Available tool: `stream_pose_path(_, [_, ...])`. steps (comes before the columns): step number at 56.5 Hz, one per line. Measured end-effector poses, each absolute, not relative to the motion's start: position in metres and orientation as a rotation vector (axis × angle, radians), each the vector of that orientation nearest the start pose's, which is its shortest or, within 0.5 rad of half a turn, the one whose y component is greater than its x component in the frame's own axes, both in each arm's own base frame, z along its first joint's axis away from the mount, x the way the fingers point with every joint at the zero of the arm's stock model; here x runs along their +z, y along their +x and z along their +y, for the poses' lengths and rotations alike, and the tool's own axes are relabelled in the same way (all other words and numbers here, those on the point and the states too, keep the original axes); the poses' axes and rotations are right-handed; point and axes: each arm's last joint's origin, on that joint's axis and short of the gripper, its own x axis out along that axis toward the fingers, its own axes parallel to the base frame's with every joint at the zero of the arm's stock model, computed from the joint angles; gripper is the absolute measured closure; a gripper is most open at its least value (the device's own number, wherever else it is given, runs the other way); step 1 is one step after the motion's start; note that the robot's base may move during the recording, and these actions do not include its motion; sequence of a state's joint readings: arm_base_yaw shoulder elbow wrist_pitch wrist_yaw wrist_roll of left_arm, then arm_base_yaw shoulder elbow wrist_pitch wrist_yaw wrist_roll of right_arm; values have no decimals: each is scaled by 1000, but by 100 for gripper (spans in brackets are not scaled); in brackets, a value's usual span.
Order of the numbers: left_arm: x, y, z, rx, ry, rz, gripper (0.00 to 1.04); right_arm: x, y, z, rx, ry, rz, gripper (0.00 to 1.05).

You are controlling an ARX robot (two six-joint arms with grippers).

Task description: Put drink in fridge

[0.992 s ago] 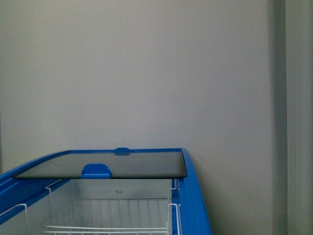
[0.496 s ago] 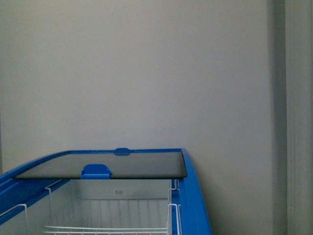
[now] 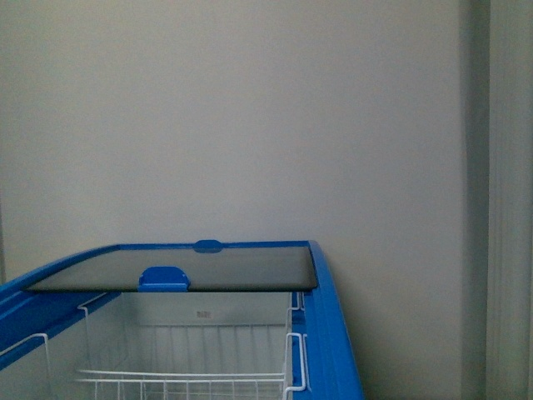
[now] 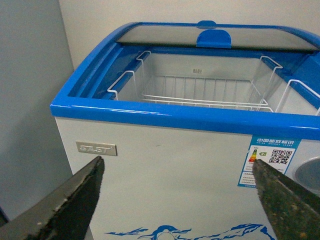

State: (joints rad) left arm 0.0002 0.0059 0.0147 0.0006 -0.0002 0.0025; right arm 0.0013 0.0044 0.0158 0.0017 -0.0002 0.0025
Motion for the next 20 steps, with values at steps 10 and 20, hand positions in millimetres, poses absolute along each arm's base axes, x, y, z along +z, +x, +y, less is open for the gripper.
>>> stream_pose_path(10, [168, 97, 0, 0, 2, -9, 8, 169, 97, 0, 2, 3, -13, 8])
stream_pose_path(20, [168, 97, 0, 0, 2, -9, 8, 169, 97, 0, 2, 2, -13, 8])
